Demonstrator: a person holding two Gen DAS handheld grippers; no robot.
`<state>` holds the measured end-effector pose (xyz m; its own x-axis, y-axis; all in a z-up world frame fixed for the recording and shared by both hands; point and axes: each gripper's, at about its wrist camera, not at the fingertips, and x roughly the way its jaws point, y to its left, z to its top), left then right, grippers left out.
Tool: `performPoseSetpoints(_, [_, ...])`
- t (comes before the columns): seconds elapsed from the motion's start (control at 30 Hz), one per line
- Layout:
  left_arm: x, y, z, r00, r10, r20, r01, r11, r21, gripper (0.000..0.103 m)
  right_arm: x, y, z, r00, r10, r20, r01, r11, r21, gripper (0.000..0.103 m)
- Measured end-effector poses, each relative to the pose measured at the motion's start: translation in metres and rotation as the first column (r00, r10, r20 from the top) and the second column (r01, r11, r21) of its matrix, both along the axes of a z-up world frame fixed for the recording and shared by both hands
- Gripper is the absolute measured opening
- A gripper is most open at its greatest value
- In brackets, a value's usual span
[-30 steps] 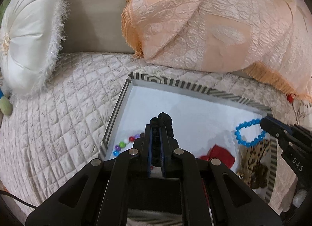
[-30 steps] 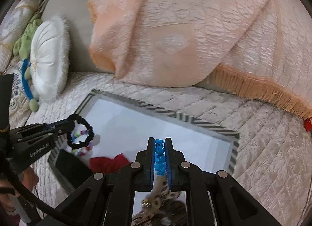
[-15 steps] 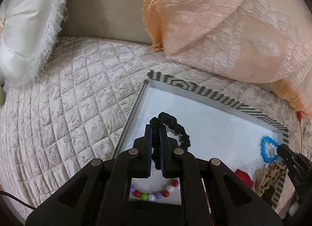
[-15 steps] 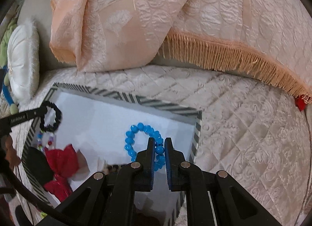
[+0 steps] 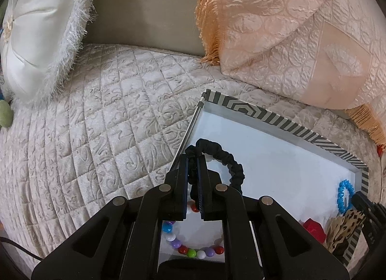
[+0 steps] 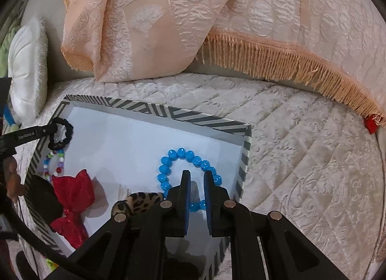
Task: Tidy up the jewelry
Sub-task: 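Drop the blue bracelet in the tray with the right tool while the left releases the hair tie, then move both open tools back over the remaining bracelets beside the tray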
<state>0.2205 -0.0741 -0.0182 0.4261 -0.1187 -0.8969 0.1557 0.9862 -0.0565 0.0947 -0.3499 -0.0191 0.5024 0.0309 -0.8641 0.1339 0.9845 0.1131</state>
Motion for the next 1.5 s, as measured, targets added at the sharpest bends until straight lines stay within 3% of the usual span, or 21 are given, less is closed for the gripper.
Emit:
performPoseSetpoints(0.13, [0.0, -0.001, -0.003, 1.0, 0.004, -0.006, -0.004, 1.0, -0.006, 0.008, -0.006, 0.0, 0.005, 1.0, -0.002, 0.019, 0.001, 1.0, 0.017, 0.018])
performPoseSetpoints(0.17, [-0.001, -0.002, -0.002, 1.0, 0.0, -0.005, 0.0, 1.0, -0.004, 0.01, -0.007, -0.001, 0.006, 1.0, -0.01, 0.024, 0.009, 1.0, 0.025, 0.031])
performPoseSetpoints(0.2, [-0.003, -0.002, -0.001, 1.0, -0.005, -0.006, 0.005, 1.0, -0.005, 0.014, -0.01, -0.003, 0.008, 0.999, -0.016, 0.031, 0.015, 0.999, 0.039, 0.037])
performPoseSetpoints(0.33, [-0.015, -0.004, 0.005, 1.0, -0.023, -0.003, 0.023, 1.0, -0.008, 0.031, -0.017, -0.006, 0.013, 0.999, -0.03, 0.042, 0.027, 0.997, 0.073, 0.037])
performPoseSetpoints(0.53, [-0.035, -0.004, 0.023, 0.998, -0.037, 0.044, 0.037, 0.999, 0.018, 0.041, -0.037, -0.004, 0.03, 0.997, -0.027, 0.075, 0.021, 0.996, 0.082, 0.037])
performPoseSetpoints(1.0, [-0.094, 0.013, 0.062, 0.992, -0.077, 0.105, 0.075, 0.997, 0.017, 0.042, -0.094, 0.017, 0.051, 0.995, -0.021, 0.096, 0.012, 0.995, 0.099, 0.038])
performPoseSetpoints(1.5, [-0.174, 0.031, 0.077, 0.985, -0.104, 0.136, 0.105, 0.994, 0.001, 0.042, -0.157, 0.052, 0.07, 0.993, -0.003, 0.119, -0.008, 0.996, 0.093, 0.039])
